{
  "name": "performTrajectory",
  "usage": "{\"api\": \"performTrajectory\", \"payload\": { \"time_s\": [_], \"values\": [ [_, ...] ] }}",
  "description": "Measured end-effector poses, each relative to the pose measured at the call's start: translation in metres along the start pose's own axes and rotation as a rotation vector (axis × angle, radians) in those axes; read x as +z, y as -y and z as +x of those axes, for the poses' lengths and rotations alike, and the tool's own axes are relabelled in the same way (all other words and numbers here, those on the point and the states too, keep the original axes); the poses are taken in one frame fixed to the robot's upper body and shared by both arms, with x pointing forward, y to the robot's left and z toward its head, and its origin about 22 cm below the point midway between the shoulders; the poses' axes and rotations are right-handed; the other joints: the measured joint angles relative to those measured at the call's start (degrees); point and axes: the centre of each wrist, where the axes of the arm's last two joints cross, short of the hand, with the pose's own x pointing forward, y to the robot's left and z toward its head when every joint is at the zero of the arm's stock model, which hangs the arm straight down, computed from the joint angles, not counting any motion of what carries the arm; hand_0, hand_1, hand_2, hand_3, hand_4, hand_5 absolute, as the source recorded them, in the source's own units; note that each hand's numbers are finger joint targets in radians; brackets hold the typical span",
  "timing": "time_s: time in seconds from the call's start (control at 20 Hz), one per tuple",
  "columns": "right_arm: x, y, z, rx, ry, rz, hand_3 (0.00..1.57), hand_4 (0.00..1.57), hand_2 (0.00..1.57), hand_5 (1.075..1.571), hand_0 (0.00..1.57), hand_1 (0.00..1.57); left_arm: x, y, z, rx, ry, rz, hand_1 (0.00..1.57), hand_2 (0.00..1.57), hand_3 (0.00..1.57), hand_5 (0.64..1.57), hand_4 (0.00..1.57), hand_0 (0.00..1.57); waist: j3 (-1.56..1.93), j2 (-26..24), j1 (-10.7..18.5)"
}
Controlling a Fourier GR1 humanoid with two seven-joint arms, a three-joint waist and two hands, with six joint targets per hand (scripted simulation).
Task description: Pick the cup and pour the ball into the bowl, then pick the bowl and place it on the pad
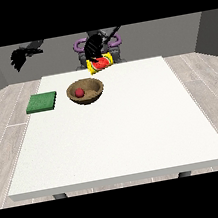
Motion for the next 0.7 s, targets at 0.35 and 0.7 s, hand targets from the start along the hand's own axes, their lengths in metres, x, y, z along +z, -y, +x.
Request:
{"api": "performTrajectory", "payload": {
  "time_s": [0.35,0.7],
  "values": [
    [0.013,-0.003,-0.013,-0.024,-0.029,-0.061,0.0,0.22,0.0,1.565,0.0,0.0,0.007,0.011,-0.031,0.71,-0.355,0.045,1.02,1.26,0.94,1.3,1.39,1.02,-0.52,-0.3,4.8],
    [-0.009,-0.035,-0.013,-0.053,0.016,-0.054,0.0,0.28,0.0,1.567,0.0,0.0,0.036,0.032,-0.032,1.441,-0.666,0.116,0.0,0.0,0.0,1.553,0.0,0.0,-1.26,5.8,5.9]
  ]
}}
